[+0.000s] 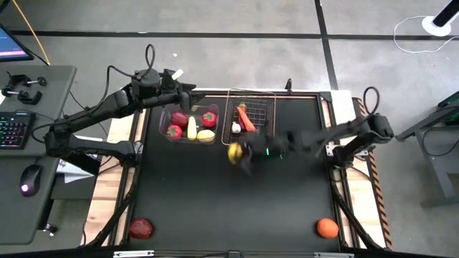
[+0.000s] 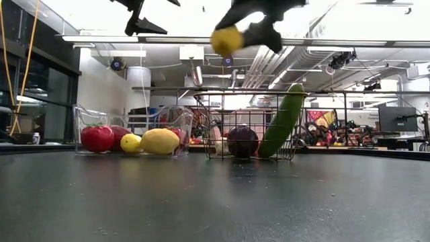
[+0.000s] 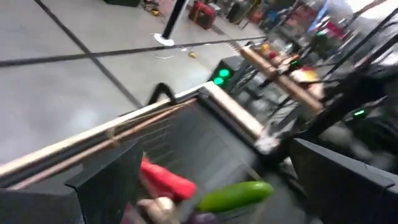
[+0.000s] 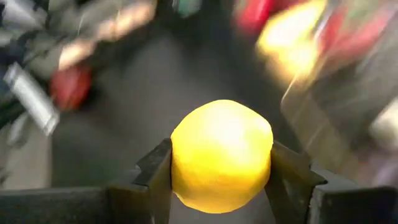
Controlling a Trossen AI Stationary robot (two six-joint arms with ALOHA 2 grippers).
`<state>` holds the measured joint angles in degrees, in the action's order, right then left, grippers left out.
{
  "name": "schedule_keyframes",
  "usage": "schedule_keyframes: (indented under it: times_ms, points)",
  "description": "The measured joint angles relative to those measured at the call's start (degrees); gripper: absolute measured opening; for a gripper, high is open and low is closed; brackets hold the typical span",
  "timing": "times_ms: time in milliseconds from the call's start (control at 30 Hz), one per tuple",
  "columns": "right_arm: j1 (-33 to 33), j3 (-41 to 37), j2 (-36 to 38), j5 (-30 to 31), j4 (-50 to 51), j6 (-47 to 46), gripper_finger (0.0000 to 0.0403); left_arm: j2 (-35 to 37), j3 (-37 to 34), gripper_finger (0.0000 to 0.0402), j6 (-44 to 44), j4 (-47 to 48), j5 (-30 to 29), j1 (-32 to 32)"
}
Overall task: Sort produce into baskets
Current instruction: Put the lemon into the transparent bin
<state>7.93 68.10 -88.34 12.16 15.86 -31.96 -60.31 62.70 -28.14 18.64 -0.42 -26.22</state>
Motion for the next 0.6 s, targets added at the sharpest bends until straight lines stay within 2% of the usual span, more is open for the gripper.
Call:
schedule_keyframes:
  times_ms: [133, 300, 433, 600]
  points:
    - [-8.75, 4.65, -0.98, -0.76, -4.69, 10.30, 0.0187, 0.32, 0.00, 0.0394, -3.04, -7.10, 7.41, 0.00]
    - [-16.03, 9.38, -6.28, -7.11, -14.54, 15.69, 0.0188, 3.35, 0.00, 0.0394, -3.35, -19.47, 14.60, 0.02]
    - [-18.47, 14.66, -13.97, -11.77, -17.80, 16.60, 0.0189, 7.44, 0.02, 0.0394, -3.26, -22.77, 15.19, 0.00]
    - [-19.64, 23.20, -23.88, -12.37, -17.86, 14.04, 0.0190, 11.29, 0.02, 0.0394, -3.17, -20.28, 13.34, -0.02]
